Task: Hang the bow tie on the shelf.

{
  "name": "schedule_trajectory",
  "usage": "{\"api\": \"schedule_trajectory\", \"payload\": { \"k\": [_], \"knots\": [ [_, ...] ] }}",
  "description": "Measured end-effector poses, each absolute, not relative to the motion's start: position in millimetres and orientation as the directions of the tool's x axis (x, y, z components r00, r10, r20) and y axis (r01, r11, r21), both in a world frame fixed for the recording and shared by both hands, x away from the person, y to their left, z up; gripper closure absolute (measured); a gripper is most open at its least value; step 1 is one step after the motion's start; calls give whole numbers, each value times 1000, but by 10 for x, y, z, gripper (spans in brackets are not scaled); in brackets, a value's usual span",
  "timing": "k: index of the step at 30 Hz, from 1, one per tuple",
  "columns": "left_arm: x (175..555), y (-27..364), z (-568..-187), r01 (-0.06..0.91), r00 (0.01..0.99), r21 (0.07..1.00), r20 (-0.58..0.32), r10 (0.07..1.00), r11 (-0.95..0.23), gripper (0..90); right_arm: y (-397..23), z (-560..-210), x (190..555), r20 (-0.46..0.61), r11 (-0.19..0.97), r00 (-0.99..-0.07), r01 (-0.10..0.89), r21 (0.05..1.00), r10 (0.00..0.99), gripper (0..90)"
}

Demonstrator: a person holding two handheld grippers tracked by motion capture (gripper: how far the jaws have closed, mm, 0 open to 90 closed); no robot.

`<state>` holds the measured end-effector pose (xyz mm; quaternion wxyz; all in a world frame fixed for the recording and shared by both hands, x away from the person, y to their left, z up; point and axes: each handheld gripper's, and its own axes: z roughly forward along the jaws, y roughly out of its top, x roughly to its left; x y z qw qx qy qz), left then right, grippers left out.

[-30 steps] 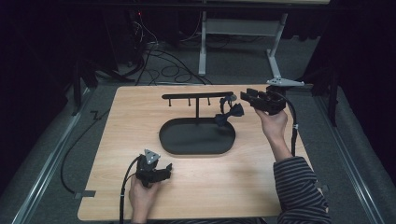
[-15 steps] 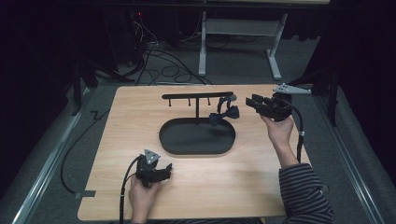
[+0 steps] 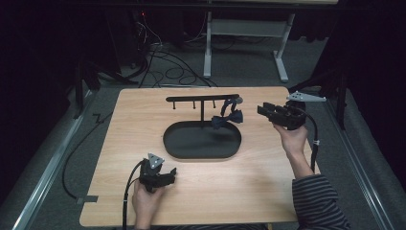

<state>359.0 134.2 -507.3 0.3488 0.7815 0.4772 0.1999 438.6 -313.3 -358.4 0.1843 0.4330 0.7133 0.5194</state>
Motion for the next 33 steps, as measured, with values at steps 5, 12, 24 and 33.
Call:
{"api": "schedule_trajectory", "payload": {
  "k": [5, 12, 24, 33],
  "knots": [
    [3591, 1346, -5073, 606, 466, 737, -24, 885, -299, 219, -3164, -3615, 4318, 198, 78, -559, 431, 899, 805, 623],
    [3591, 1346, -5073, 606, 466, 737, -24, 885, -299, 219, -3166, -3668, 4236, 177, 102, -562, 429, 898, 808, 625],
    [3593, 1355, -5073, 607, 465, 738, -31, 885, -294, 219, -3202, -3733, 4052, 159, 110, -555, 421, 900, 817, 623],
    [3593, 1353, -5074, 607, 465, 738, -29, 885, -294, 219, -3250, -3796, 3941, 164, 100, -551, 417, 903, 819, 626]
  ]
}}
